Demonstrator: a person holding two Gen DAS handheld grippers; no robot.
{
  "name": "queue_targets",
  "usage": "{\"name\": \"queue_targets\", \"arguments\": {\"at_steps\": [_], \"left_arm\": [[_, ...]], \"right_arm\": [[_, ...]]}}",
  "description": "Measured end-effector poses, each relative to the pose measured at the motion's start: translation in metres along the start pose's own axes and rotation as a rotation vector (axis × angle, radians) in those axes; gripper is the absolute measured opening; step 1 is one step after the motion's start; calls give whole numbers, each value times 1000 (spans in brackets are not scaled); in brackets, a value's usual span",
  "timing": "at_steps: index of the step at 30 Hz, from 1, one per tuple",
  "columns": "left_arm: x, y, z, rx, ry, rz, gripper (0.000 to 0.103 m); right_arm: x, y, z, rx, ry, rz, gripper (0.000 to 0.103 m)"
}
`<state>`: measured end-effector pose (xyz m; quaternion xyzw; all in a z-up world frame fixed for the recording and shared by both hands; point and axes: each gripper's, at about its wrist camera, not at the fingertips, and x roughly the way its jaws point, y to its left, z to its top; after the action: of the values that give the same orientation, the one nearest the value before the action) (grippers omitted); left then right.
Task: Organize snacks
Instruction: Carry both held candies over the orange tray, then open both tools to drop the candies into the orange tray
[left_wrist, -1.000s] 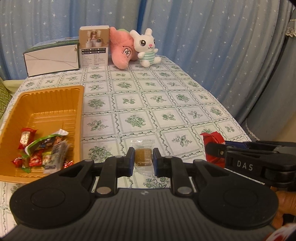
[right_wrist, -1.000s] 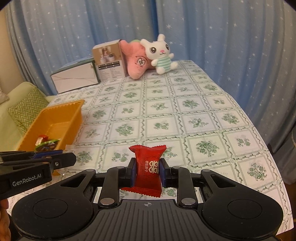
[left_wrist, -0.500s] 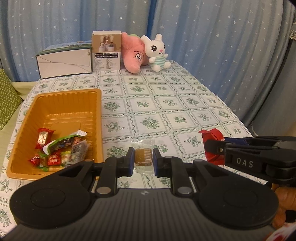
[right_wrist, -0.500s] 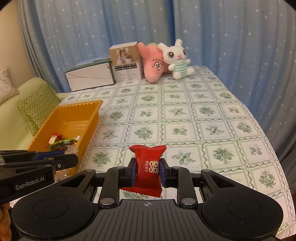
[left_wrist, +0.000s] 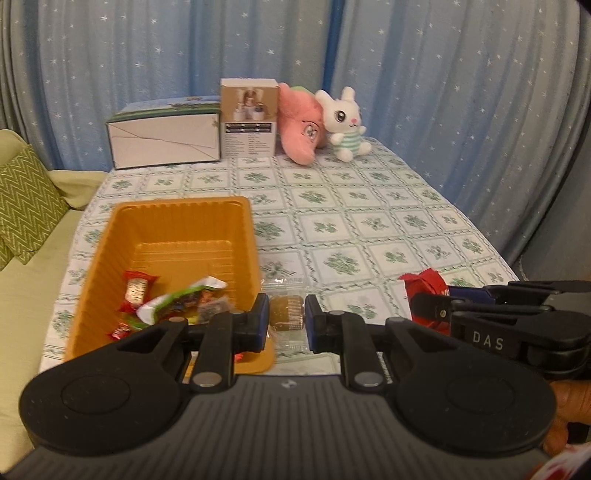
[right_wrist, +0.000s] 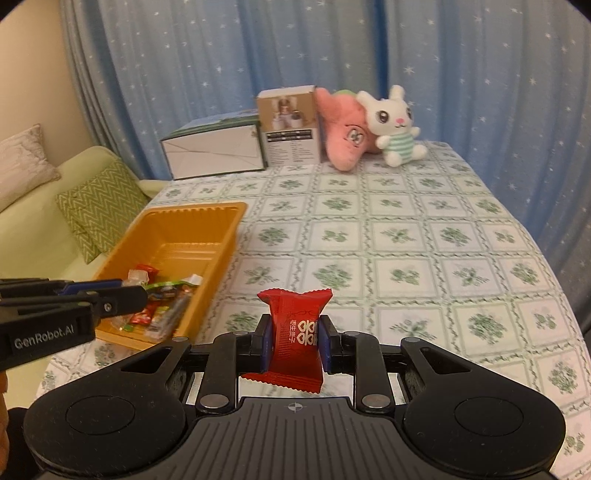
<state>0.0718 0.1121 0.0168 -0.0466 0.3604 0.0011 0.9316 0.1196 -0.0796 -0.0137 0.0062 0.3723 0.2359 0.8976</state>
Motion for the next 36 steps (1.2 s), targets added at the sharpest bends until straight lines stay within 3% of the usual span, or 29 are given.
{"name": "queue_targets", "arguments": {"at_steps": [17, 36], "left_arm": [[2, 90, 16, -17, 18, 86, 18], [42, 134, 8, -31, 93, 93, 18]], "right_arm": [[49, 71, 29, -91, 15, 127, 26], [105, 107, 35, -123, 78, 178, 26]]}}
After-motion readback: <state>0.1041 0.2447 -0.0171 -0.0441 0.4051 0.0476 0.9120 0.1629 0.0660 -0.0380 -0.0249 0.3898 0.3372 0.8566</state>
